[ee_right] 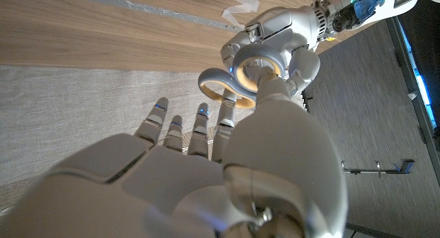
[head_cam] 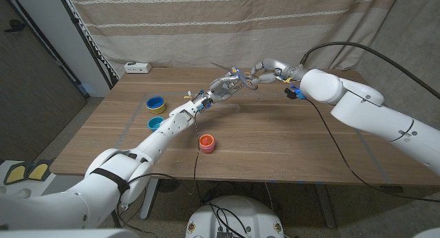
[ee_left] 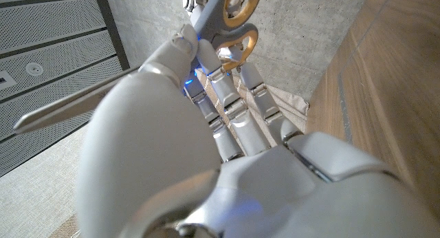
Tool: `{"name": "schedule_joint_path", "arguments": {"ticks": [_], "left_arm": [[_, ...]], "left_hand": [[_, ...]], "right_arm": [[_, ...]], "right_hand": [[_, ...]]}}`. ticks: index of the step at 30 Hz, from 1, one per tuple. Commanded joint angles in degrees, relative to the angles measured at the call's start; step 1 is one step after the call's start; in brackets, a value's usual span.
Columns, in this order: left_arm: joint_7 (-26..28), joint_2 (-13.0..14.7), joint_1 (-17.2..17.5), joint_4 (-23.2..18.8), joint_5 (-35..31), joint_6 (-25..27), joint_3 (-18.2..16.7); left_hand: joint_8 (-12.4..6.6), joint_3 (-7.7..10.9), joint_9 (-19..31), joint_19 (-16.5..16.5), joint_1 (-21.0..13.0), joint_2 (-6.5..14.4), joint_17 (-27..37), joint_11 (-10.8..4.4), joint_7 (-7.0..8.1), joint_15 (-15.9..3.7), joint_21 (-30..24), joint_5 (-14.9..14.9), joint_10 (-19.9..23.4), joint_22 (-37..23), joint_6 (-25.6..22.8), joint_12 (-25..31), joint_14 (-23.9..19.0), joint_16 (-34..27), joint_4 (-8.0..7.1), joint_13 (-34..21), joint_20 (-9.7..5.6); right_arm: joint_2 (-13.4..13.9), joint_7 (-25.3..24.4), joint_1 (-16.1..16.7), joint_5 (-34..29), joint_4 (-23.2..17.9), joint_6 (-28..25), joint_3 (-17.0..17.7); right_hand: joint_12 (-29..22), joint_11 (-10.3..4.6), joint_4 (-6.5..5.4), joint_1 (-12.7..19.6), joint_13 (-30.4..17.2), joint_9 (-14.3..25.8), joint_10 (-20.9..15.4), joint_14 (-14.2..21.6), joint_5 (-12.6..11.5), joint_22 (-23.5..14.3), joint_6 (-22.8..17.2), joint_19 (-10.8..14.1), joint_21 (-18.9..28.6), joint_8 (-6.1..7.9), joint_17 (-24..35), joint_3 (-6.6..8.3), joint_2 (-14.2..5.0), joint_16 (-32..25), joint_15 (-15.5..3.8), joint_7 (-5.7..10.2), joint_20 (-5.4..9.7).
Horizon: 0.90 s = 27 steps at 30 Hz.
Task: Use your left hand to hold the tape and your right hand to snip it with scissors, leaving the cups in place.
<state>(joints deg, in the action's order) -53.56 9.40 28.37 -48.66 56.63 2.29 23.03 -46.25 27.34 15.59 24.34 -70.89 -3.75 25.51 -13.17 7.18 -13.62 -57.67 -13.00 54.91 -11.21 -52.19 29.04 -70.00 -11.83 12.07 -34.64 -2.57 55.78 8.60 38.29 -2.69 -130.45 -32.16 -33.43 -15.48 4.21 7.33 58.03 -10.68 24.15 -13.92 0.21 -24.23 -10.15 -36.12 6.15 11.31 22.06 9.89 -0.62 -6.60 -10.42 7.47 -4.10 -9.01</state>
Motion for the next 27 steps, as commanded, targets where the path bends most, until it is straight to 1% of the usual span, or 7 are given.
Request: {"name": "schedule_joint_path", "arguments": {"ticks": [1,3,6,15,19,25,27], "left_arm": [[0.38,-0.1,0.33,-0.62,0.11,-0.21,0.12],[0.35,-0.24,0.33,-0.49,0.12,-0.49,0.11],[0.61,-0.39,0.32,-0.23,0.03,-0.79,0.14],[-0.06,-0.62,0.27,0.13,0.1,-1.19,0.17],[-0.4,-0.69,0.21,0.31,0.36,-0.62,0.13],[-0.47,-0.49,0.6,-0.42,0.34,-0.47,0.22],[-0.42,-0.46,0.77,-0.71,0.34,-0.51,0.25]], "left_hand": [[-0.37,4.47,0.67,-0.34,-0.39,0.52,0.12,1.79,0.16,-0.29,-0.25,-0.39,2.14,-0.16,-0.35,0.18,-0.17,-0.09,-3.98,-3.26,-7.45],[-0.4,4.47,0.7,-0.35,-0.36,0.51,0.12,1.8,0.15,-0.29,-0.25,-0.39,2.17,-0.16,-0.37,0.21,-0.16,-0.09,-4.0,-3.28,-7.42],[-0.45,4.48,0.76,-0.37,-0.35,0.53,0.12,1.77,0.03,-0.29,-0.29,-0.41,2.16,-0.18,-0.41,0.17,-0.17,-0.1,-4.01,-3.25,-7.42],[-0.51,4.55,0.93,-0.43,-0.31,0.49,0.15,1.79,0.21,-0.29,-0.36,-0.45,2.22,-0.2,-0.38,0.23,-0.23,-0.13,-4.04,-3.39,-7.41],[-0.48,4.6,0.96,-0.44,-0.36,0.49,0.16,1.8,0.17,-0.29,-0.36,-0.48,2.19,-0.19,-0.28,0.21,-0.22,-0.13,-4.01,-3.39,-7.45],[-0.5,4.64,0.96,-0.45,-0.35,0.45,0.18,1.82,0.19,-0.29,-0.43,-0.51,2.21,-0.22,-0.39,0.26,-0.24,-0.14,-4.01,-3.51,-7.5],[-0.53,4.67,0.99,-0.48,-0.35,0.46,0.18,1.8,0.18,-0.28,-0.4,-0.52,2.14,-0.2,-0.4,0.18,-0.25,-0.15,-4.02,-3.44,-7.46]], "right_arm": [[-0.09,0.82,-0.08,-0.91,-0.3,-0.07,-0.2],[-0.05,0.82,0.1,-0.86,-0.46,0.02,-0.03],[-0.18,0.7,0.36,-0.72,-0.53,0.03,0.15],[-0.48,1.62,0.03,-0.37,-0.37,-0.07,-0.15],[-0.7,1.84,-0.11,-0.35,-0.16,-0.13,-0.44],[-1.06,2.15,-0.33,-0.22,0.13,-0.44,-0.75],[-1.16,2.29,-0.37,0.03,0.31,-0.29,-0.78]], "right_hand": [[0.09,0.31,0.13,0.13,-0.16,-0.04,-0.18,0.01,-0.48,-0.08,-0.27,0.11,0.05,-0.12,0.17,-0.33,0.48,0.08,0.53,-0.44,-0.04],[0.1,0.28,0.11,0.12,-0.16,-0.11,-0.2,0.03,-0.53,-0.09,-0.67,0.13,0.05,-0.03,0.17,-0.35,0.48,0.07,0.52,-0.6,0.0],[0.04,-0.07,0.08,0.21,-0.15,-0.56,-0.65,1.82,-0.78,-0.1,-1.11,0.32,0.1,-0.29,0.19,-0.48,0.47,-0.5,-1.47,-0.64,0.18],[0.29,0.12,0.11,0.42,-0.15,-1.11,-0.37,0.31,-1.07,-0.11,-2.23,0.24,0.06,-0.37,0.2,-0.59,0.47,0.2,-0.16,-0.73,-0.02],[0.43,0.56,0.15,0.62,-0.15,-1.63,-0.34,1.09,-1.29,-0.11,-2.65,1.83,0.59,-0.68,0.21,-0.7,0.52,-0.11,-0.98,-1.15,1.42],[0.37,0.48,0.09,0.6,-0.15,-1.88,-0.63,1.24,-1.36,-0.13,-2.98,1.96,0.58,-0.79,0.22,-0.78,0.5,-0.12,-0.98,-1.4,1.53],[0.33,0.53,-0.04,0.56,-0.15,-2.51,-1.1,3.45,-1.48,-0.12,-3.58,4.13,1.2,-1.16,0.23,-0.99,0.47,-0.69,-2.14,-1.54,3.27]]}}
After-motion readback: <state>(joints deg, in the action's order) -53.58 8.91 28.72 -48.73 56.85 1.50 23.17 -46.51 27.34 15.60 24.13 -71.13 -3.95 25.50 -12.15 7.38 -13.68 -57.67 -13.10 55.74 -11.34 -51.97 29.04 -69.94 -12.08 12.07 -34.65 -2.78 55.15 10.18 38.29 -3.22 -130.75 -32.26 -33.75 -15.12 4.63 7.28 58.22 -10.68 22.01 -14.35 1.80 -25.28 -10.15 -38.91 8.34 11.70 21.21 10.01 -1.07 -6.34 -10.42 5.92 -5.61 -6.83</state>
